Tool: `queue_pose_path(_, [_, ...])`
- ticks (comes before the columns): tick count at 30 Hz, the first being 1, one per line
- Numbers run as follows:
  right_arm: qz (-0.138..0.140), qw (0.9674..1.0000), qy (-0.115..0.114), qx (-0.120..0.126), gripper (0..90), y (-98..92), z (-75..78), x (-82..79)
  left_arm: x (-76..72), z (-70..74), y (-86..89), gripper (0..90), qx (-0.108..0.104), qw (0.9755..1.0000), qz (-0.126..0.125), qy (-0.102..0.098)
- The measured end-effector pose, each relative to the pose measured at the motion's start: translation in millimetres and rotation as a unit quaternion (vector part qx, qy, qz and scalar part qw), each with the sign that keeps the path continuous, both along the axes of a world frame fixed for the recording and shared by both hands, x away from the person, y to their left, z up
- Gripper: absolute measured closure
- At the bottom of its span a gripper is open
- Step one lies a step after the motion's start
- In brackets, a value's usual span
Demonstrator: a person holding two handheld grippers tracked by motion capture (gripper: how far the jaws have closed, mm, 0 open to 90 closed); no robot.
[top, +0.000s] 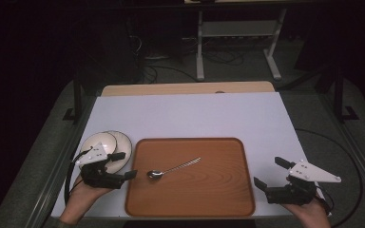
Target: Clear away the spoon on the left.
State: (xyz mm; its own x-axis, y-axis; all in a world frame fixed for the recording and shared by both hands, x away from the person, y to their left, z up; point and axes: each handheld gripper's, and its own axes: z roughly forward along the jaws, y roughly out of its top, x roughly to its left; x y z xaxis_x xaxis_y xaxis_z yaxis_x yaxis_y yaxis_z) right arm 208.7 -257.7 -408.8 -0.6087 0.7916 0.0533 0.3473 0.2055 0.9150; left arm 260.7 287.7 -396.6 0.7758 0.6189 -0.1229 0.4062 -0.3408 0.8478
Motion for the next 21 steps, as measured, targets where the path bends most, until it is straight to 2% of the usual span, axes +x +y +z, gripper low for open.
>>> queue_pose_path(7, [0.001,1.0,-0.001,0.0,0.1,0.5,-0.1,0.1,-11.8,-2.5,10.2,12.3,0.0,0.9999,0.015,-0.005])
queue_pose_path(13, [0.0,1.0,-0.001,0.0,0.1,0.8,0.1,-0.3,-13.1,-0.3,13.4,6.4,-0.001,0.9996,0.023,-0.018])
queue_pose_path(21, [0.001,1.0,0.0,-0.004,0.1,0.6,-0.8,0.4,-11.9,-2.1,11.2,6.7,0.008,0.9998,0.017,-0.012])
